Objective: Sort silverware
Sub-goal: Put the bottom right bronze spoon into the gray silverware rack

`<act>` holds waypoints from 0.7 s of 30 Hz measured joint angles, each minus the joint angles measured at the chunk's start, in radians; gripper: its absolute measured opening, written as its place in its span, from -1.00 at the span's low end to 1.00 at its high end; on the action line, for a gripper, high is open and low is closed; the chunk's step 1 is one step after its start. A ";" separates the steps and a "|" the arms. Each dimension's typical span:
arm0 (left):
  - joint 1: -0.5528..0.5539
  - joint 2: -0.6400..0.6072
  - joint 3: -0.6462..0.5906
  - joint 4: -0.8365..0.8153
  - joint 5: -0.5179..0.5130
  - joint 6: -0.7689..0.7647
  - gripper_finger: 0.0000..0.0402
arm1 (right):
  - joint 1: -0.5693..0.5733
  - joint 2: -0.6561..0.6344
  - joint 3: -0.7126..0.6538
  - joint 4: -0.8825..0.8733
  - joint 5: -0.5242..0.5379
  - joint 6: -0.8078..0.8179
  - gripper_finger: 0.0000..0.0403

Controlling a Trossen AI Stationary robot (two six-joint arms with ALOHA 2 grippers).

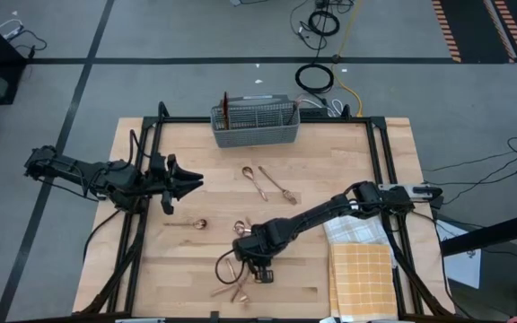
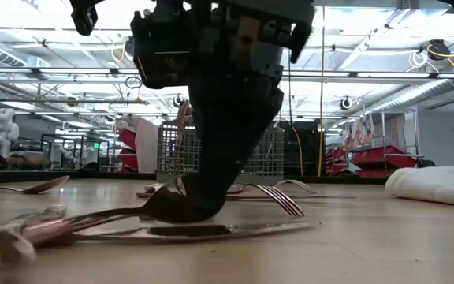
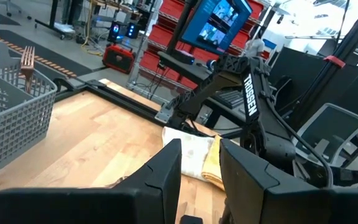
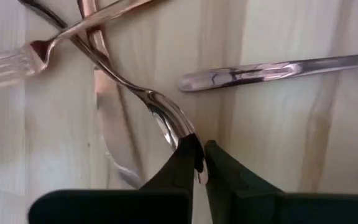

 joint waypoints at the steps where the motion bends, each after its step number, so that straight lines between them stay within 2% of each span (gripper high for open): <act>1: 0.000 0.000 0.000 0.000 0.000 0.000 -0.43 | -0.001 -0.003 0.000 -0.002 0.003 0.010 -0.96; 7: 0.000 0.000 0.000 0.007 0.000 0.000 -0.43 | -0.001 -0.022 -0.003 -0.051 0.026 0.066 -0.99; 21: 0.000 -0.001 0.000 0.009 0.000 -0.003 -0.43 | 0.006 -0.124 -0.005 -0.278 0.163 0.171 -1.00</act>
